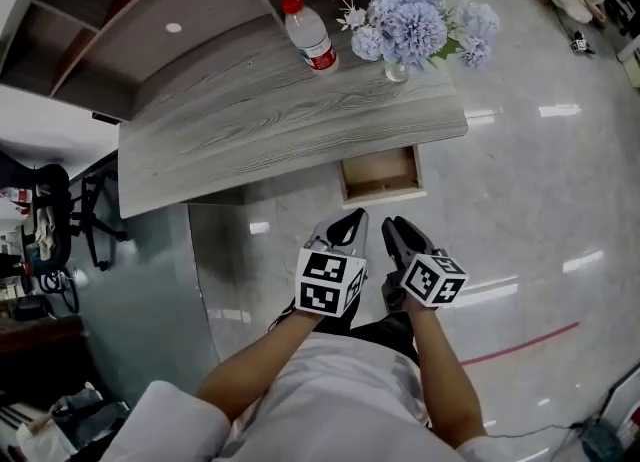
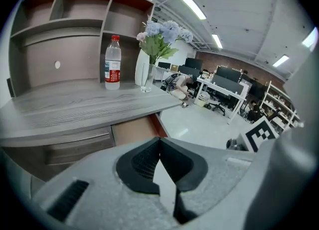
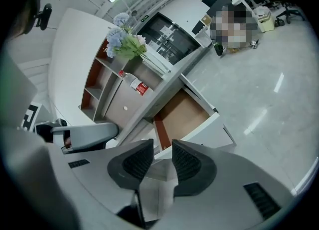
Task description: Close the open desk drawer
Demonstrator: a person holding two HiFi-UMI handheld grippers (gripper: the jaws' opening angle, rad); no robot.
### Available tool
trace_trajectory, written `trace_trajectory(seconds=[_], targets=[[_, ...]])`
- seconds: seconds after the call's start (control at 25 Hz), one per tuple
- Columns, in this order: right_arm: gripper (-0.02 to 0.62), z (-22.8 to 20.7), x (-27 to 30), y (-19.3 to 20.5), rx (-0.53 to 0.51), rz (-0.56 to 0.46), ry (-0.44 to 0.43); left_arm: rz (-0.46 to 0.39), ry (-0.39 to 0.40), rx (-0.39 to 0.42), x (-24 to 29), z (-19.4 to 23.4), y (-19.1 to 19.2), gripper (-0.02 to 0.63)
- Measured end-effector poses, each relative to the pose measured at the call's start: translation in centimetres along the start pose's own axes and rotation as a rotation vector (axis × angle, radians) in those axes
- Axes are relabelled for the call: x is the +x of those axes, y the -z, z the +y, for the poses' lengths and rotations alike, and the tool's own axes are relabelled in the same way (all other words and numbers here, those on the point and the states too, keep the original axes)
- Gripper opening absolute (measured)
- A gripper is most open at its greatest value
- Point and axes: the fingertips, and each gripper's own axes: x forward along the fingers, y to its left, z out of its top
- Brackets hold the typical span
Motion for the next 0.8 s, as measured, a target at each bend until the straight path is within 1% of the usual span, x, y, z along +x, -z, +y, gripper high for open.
trace_trajectory(seconds=[0.2, 0.48, 0.6, 0.8], targets=[[0.091, -2.2, 2.4, 0.5, 0.076, -0.027, 0.026, 0.028, 0.018, 0.027, 1.7, 1.5, 0.3, 0.003], [0.161, -4.5, 4.6, 1.0, 0.214, -0.089, 0.030, 0.059, 0.030, 0.037, 3.3, 2.7, 1.0, 0.003], [0.176, -5.1, 5.5, 1.1, 0.262, -0.115, 0.028, 0.066, 0.038, 0.045, 3.6, 3.0, 1.0, 0.003], [0.184, -5.9, 6.9, 1.6, 0.348, -0.134, 0.025, 0.074, 0.035, 0.050, 4.0, 4.0, 1.0, 0.003]])
